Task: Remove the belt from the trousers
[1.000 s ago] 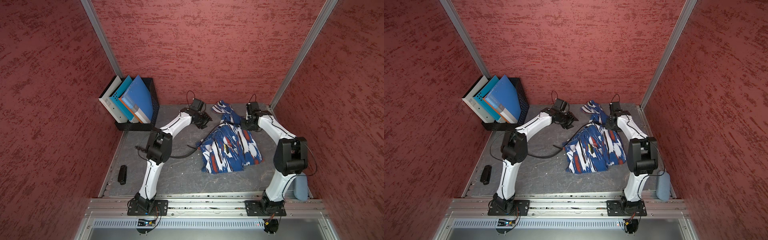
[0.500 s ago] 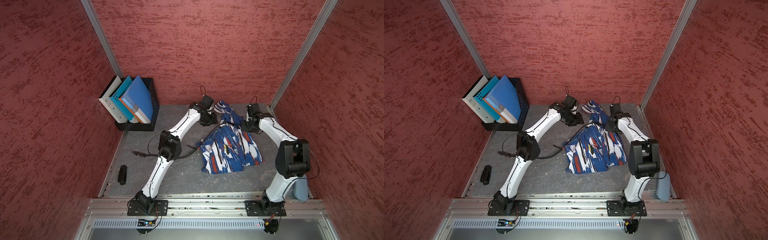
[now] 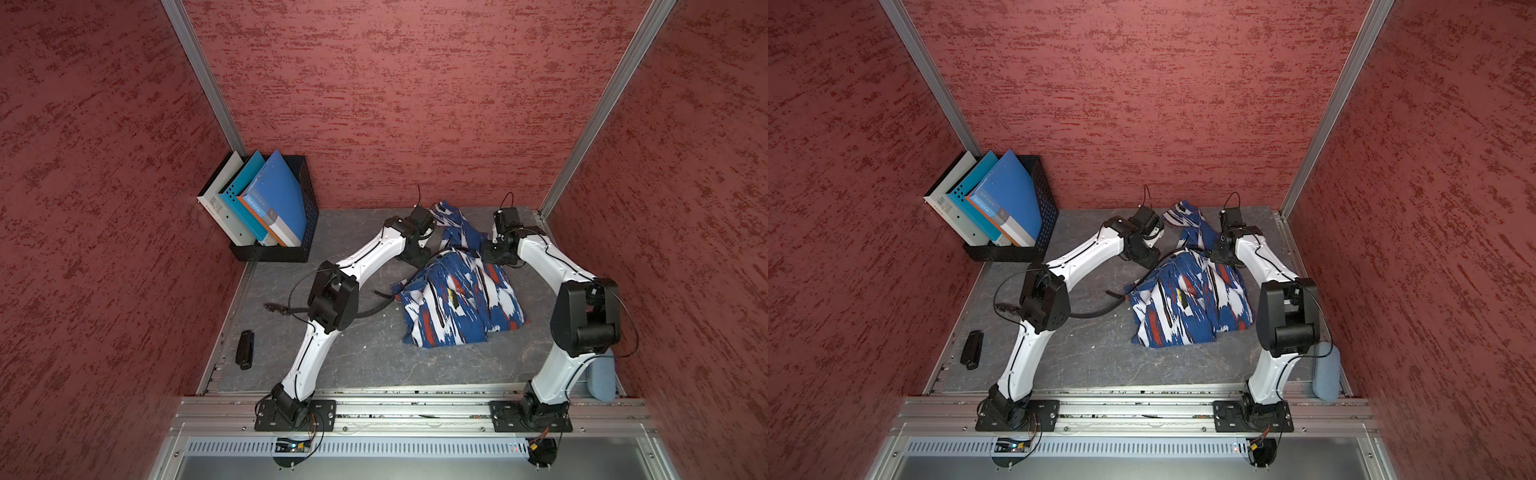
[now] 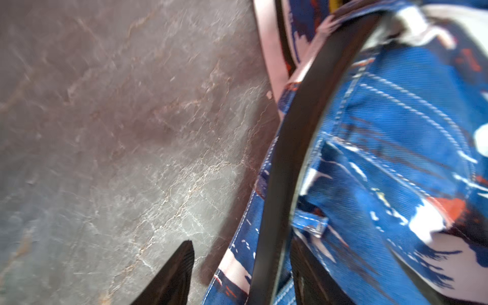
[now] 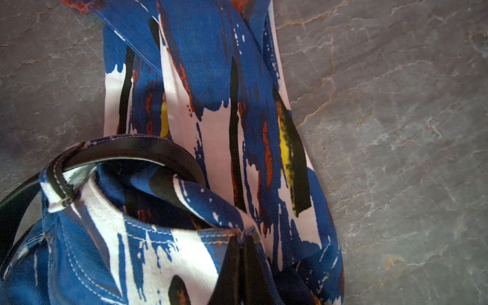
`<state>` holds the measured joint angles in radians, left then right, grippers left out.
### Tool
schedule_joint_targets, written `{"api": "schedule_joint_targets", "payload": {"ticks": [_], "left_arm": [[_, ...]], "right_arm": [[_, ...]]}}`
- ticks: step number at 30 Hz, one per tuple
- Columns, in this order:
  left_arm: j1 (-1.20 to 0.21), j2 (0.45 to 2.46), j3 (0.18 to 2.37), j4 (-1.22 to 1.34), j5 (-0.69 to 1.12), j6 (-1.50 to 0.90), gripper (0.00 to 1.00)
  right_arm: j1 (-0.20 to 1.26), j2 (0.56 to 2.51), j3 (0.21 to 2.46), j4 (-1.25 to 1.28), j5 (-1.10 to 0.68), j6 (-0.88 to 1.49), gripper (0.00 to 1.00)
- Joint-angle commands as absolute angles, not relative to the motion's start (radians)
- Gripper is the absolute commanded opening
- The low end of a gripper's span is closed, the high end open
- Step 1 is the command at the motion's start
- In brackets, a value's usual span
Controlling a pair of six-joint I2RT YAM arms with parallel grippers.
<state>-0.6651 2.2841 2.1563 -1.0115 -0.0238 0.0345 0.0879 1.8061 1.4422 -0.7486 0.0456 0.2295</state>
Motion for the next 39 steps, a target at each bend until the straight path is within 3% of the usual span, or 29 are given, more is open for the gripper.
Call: {"api": "schedule_joint_targets", "payload": {"ticks": [1, 21, 22, 24, 25, 31, 39], "left_arm": [[-0.679, 2.247, 2.171, -0.969, -0.069, 0.08, 0.61], [-0.721, 2.433, 2.225, -0.968, -0.118, 0.012, 0.5], [-0.721, 2.434, 2.222, -0.968, -0.132, 0.009, 0.45], [-0.718, 2.439, 2.22, -0.969, -0.171, 0.005, 0.07], [-0.717, 2.438, 2.22, -0.969, -0.194, 0.001, 0.0], [-0.711, 2.354, 2.256, -0.998, -0.283, 0.002, 0.0], [-0.608, 2.07, 2.391, -1.153, -0.387, -0.009, 0.0]], "right_arm": [[0.084, 1.789, 1.427, -0.736, 0.027, 0.247, 0.0], [0.084, 1.78, 1.457, -0.759, 0.041, 0.224, 0.0], [0.084, 1.781, 1.457, -0.759, 0.039, 0.224, 0.0], [0.084, 1.784, 1.459, -0.761, 0.036, 0.222, 0.0], [0.084, 1.785, 1.46, -0.762, 0.035, 0.22, 0.0], [0.084, 1.788, 1.453, -0.754, 0.035, 0.227, 0.0], [0.084, 1.806, 1.439, -0.728, 0.012, 0.253, 0.0]]}}
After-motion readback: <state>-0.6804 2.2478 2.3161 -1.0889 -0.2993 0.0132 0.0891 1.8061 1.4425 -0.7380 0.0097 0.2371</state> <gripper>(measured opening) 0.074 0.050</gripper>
